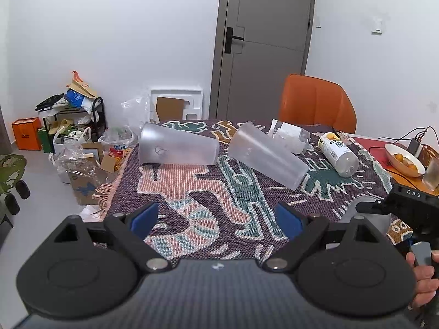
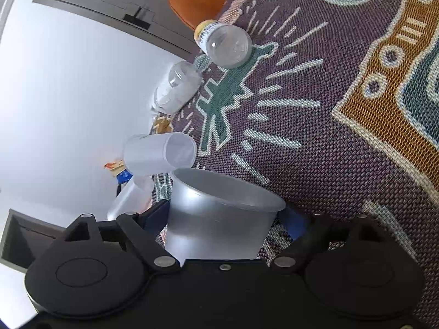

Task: Flip cup upright
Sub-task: 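Grasp the frosted cup with the right gripper while the left gripper releases it, then lower the frosted cup rim-up onto the rug with the right gripper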

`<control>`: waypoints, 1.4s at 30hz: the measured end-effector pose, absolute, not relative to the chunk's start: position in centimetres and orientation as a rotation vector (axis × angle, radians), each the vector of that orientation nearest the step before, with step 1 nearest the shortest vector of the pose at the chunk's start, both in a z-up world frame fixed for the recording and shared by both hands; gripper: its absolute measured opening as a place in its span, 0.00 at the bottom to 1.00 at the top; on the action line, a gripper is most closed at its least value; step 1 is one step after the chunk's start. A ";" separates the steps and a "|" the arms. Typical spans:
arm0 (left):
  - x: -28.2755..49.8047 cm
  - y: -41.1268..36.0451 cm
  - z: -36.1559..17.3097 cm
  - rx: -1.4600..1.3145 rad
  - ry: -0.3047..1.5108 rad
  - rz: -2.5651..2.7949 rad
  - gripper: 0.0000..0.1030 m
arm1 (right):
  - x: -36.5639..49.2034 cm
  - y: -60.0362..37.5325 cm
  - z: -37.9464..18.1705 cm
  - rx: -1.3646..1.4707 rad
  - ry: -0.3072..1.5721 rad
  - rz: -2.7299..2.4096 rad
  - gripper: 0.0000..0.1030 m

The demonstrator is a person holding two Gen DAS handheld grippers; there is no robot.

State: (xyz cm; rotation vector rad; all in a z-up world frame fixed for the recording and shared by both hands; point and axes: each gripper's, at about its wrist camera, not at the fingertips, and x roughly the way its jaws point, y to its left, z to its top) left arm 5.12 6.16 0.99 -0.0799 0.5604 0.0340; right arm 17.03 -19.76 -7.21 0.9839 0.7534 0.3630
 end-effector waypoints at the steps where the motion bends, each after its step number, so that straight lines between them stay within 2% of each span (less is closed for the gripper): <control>1: 4.9 6.2 1.1 -0.078 0.557 0.037 0.88 | 16.9 -20.0 -7.3 0.983 0.737 0.376 0.80; 3: 4.4 6.2 1.5 -0.079 0.547 0.047 0.88 | 16.5 -20.4 -7.2 0.976 0.709 0.398 0.80; 4: 4.1 6.3 1.6 -0.081 0.542 0.051 0.88 | 16.3 -20.6 -7.2 0.971 0.695 0.407 0.74; 16: 0.6 7.2 4.1 -0.090 0.472 0.118 0.88 | 13.8 -20.9 -4.0 0.808 0.521 0.530 0.72; 30: -2.2 8.5 4.8 -0.114 0.425 0.160 0.88 | 7.8 -15.5 3.0 0.226 0.145 0.540 0.71; 42: -2.2 10.1 2.6 -0.167 0.455 0.165 0.88 | 5.5 -11.3 3.4 -0.054 0.136 0.512 0.72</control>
